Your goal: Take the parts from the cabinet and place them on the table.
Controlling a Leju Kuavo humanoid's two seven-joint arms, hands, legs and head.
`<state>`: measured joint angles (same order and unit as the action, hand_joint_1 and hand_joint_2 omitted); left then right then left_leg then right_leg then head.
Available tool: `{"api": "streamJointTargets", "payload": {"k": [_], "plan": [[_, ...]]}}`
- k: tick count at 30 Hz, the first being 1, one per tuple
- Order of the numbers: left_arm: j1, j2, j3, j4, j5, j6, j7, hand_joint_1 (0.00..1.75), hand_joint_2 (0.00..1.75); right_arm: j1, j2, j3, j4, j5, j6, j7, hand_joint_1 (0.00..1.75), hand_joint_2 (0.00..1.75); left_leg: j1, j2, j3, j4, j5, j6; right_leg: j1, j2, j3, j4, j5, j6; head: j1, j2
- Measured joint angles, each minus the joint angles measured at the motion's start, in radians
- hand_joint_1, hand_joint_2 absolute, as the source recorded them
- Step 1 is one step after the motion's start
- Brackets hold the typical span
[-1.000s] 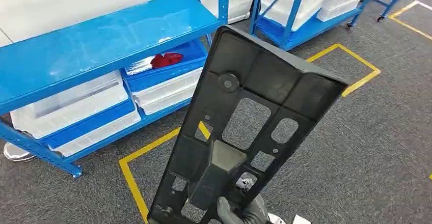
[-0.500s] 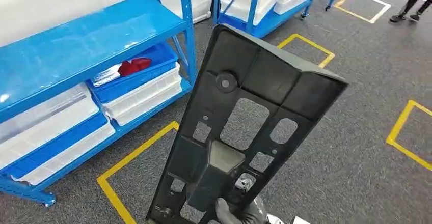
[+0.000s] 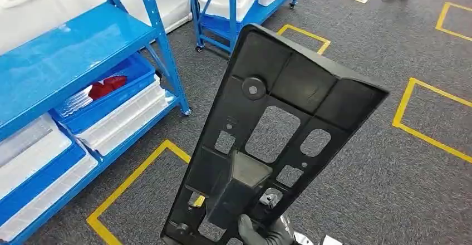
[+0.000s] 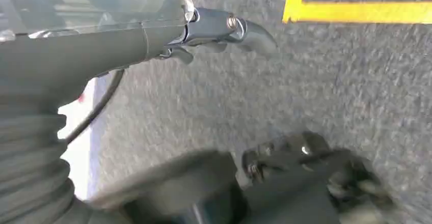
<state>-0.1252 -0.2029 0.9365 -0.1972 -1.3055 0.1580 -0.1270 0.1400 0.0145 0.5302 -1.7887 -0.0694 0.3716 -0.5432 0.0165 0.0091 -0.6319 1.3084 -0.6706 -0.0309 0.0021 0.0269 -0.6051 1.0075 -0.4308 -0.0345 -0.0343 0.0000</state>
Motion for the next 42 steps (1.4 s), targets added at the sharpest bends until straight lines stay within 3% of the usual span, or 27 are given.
{"api": "streamJointTargets", "payload": {"k": [1,3,4,5,6,9,10,11,12,14,16,18,20,21,25,27,28,30,31,32,34,35,36,38,40,41,42], "plan": [[-0.001,0.0,0.0,0.0,0.0,0.0,-0.001,0.0,1.75,0.001,0.0,-0.001,0.0,0.0,0.0,0.0,1.75,1.75,0.0,0.0,-0.007,0.006,0.018,0.001,0.001,0.014,0.002,0.001,0.0,0.0,0.0,0.0],[-0.001,0.0,0.0,0.0,0.001,0.0,0.002,0.0,1.75,0.001,0.0,-0.003,0.0,0.0,0.001,-0.002,1.75,1.75,0.0,-0.005,0.04,-0.114,0.107,0.008,0.002,0.046,0.005,0.005,-0.001,0.001,0.0,0.0],[0.0,0.001,0.0,0.0,0.002,0.0,0.003,0.0,1.75,0.002,0.0,-0.003,0.0,0.0,0.002,-0.002,1.75,1.75,0.001,-0.027,0.079,-0.21,0.16,0.012,0.002,0.061,0.006,0.009,-0.002,0.003,0.0,0.0],[0.004,0.002,0.0,0.0,0.004,0.0,0.005,0.0,1.75,0.002,0.0,-0.003,0.0,0.0,0.003,-0.003,1.75,1.75,0.002,-0.08,0.105,-0.274,0.176,0.019,-0.001,0.073,0.003,0.013,-0.004,0.007,0.0,0.0],[0.005,0.002,0.0,0.0,0.008,0.0,0.005,0.0,1.75,0.0,0.0,-0.003,0.0,0.0,0.005,-0.003,1.75,1.75,0.006,-0.099,0.11,-0.297,0.169,0.021,0.005,0.084,-0.005,0.023,-0.004,0.014,0.0,0.0],[0.002,0.002,0.001,0.0,0.016,0.0,0.004,0.0,1.75,0.002,0.001,-0.003,0.0,0.0,0.013,-0.004,1.75,1.75,-0.005,-0.073,0.109,-0.295,0.169,0.032,-0.006,0.115,-0.015,0.013,0.008,0.035,0.0,0.0],[0.002,0.0,0.001,0.0,0.018,0.0,0.003,0.0,1.75,0.001,0.001,-0.004,0.0,0.0,0.014,-0.004,1.75,1.75,0.007,-0.059,0.114,-0.308,0.178,0.042,-0.001,0.118,-0.017,0.016,0.009,0.041,0.0,0.0],[0.003,0.0,0.001,0.0,0.018,0.0,0.003,0.0,1.75,0.0,0.001,-0.004,0.0,-0.001,0.014,-0.004,1.75,1.75,0.005,-0.044,0.118,-0.313,0.182,0.047,0.003,0.048,-0.024,0.035,-0.006,0.043,0.0,0.0],[0.004,0.0,0.001,0.0,0.018,0.001,0.002,0.0,1.75,-0.004,0.001,-0.004,0.001,-0.001,0.016,-0.004,1.75,1.75,0.003,-0.031,0.118,-0.314,0.182,0.052,0.003,0.006,-0.047,0.084,-0.04,0.05,0.0,0.0],[0.012,0.001,0.002,0.0,0.018,0.001,0.002,0.0,1.75,-0.006,0.001,-0.004,0.002,-0.003,0.016,-0.004,1.75,1.75,-0.001,-0.002,0.118,-0.314,0.181,0.054,-0.007,-0.017,-0.122,0.238,-0.113,0.062,0.0,0.0],[0.011,0.003,0.002,0.0,0.016,0.001,0.002,0.0,1.75,-0.005,0.001,-0.005,0.006,-0.006,0.016,-0.004,1.75,1.75,-0.002,0.027,0.118,-0.313,0.178,0.053,-0.015,-0.019,-0.17,0.332,-0.131,0.069,0.0,0.0],[0.01,0.002,0.002,0.0,0.013,0.0,0.005,0.0,1.75,-0.004,0.001,-0.006,0.006,-0.009,0.016,-0.004,1.75,1.75,-0.002,0.053,0.124,-0.313,0.172,0.049,-0.02,-0.029,-0.111,0.225,-0.064,0.072,0.0,0.0],[0.007,0.002,0.001,0.0,0.01,0.0,0.008,0.0,1.75,-0.005,0.001,-0.008,0.006,-0.011,0.016,-0.004,1.75,1.75,-0.002,0.072,0.135,-0.313,0.164,0.041,-0.019,-0.08,-0.009,0.041,0.003,0.067,0.0,0.0],[0.006,0.002,0.001,0.0,0.01,0.0,0.008,0.0,1.75,-0.006,0.001,-0.008,0.006,-0.011,0.017,-0.004,1.75,1.75,-0.011,0.078,0.135,-0.313,0.159,0.034,-0.003,-0.108,0.0,0.023,-0.015,0.052,0.0,0.0],[-0.009,0.002,0.001,0.0,0.01,0.0,0.008,0.0,1.75,-0.006,0.002,-0.013,0.006,-0.014,0.026,-0.004,1.75,1.75,-0.008,0.114,0.15,-0.32,0.151,0.011,0.003,-0.061,-0.006,0.012,-0.012,0.023,0.0,0.0],[-0.01,0.003,0.001,0.0,0.011,0.0,0.008,0.0,1.75,-0.009,0.002,-0.016,0.006,-0.014,0.029,-0.004,1.75,1.75,-0.001,0.034,0.129,-0.261,0.107,0.006,-0.007,-0.042,0.006,-0.001,-0.006,0.007,0.0,0.0],[-0.008,0.003,0.001,0.0,0.013,0.0,0.008,0.0,1.75,-0.012,0.005,-0.016,0.007,-0.015,0.031,-0.004,1.75,1.75,0.0,0.015,0.096,-0.191,0.068,0.005,-0.007,-0.032,0.006,-0.001,-0.006,0.002,0.0,0.0],[0.0,0.003,0.002,0.0,0.021,-0.002,0.01,0.0,1.75,-0.013,0.007,-0.018,0.014,-0.017,0.033,-0.004,1.75,1.75,-0.001,-0.001,0.011,-0.027,0.006,0.003,-0.003,-0.003,0.006,-0.001,-0.008,-0.001,0.0,0.0],[-0.002,0.003,0.002,0.0,0.021,-0.003,0.009,0.0,1.75,-0.013,0.006,-0.018,0.018,-0.018,0.034,-0.004,1.75,1.75,-0.001,-0.002,-0.01,0.004,0.009,0.003,-0.002,0.01,0.008,0.0,-0.008,-0.002,0.0,0.0],[-0.006,0.003,0.002,0.0,0.019,-0.003,0.011,0.0,1.75,-0.014,0.007,-0.02,0.022,-0.018,0.034,-0.004,1.75,1.75,-0.001,-0.002,-0.008,-0.01,0.035,0.005,-0.001,0.023,0.01,0.0,-0.008,-0.001,0.0,0.0],[-0.003,0.005,0.002,0.0,0.018,-0.003,0.021,0.0,1.75,-0.015,0.007,-0.022,0.028,-0.019,0.034,-0.005,1.75,1.75,-0.001,-0.011,0.05,-0.16,0.138,0.012,-0.001,0.056,0.017,0.003,-0.011,0.003,0.0,0.0],[0.001,0.006,0.002,0.0,0.019,-0.001,0.029,0.0,1.75,-0.015,0.007,-0.022,0.029,-0.023,0.034,-0.006,1.75,1.75,0.0,-0.043,0.085,-0.251,0.188,0.016,-0.002,0.07,0.019,0.006,-0.014,0.007,0.0,0.0],[0.003,0.008,0.002,0.0,0.02,0.001,0.032,0.0,1.75,-0.016,0.007,-0.023,0.031,-0.026,0.035,-0.007,1.75,1.75,0.003,-0.105,0.093,-0.278,0.182,0.019,-0.001,0.079,0.014,0.01,-0.015,0.011,0.0,0.0],[0.003,0.008,0.003,0.0,0.02,0.003,0.042,0.0,1.75,-0.019,0.007,-0.023,0.034,-0.031,0.037,-0.007,1.75,1.75,0.002,-0.097,0.092,-0.298,0.181,0.021,-0.008,0.096,-0.002,0.014,-0.008,0.024,0.0,0.0],[0.001,0.008,0.003,0.0,0.018,0.002,0.056,0.0,1.75,-0.019,0.006,-0.023,0.036,-0.034,0.038,-0.007,1.75,1.75,-0.002,-0.075,0.099,-0.305,0.186,0.033,-0.009,0.124,-0.005,0.007,-0.001,0.041,0.0,0.0],[0.002,0.005,0.003,0.0,0.018,0.0,0.063,0.0,1.75,-0.019,0.006,-0.023,0.036,-0.034,0.038,-0.007,1.75,1.75,0.007,-0.06,0.105,-0.315,0.191,0.04,-0.007,0.123,-0.004,0.008,-0.004,0.042,0.0,0.0],[0.003,0.005,0.003,0.0,0.018,0.0,0.071,0.0,1.75,-0.02,0.006,-0.023,0.036,-0.036,0.038,-0.009,1.75,1.75,0.004,-0.046,0.111,-0.322,0.193,0.044,-0.001,0.059,-0.015,0.035,-0.024,0.045,0.0,0.0]]}}
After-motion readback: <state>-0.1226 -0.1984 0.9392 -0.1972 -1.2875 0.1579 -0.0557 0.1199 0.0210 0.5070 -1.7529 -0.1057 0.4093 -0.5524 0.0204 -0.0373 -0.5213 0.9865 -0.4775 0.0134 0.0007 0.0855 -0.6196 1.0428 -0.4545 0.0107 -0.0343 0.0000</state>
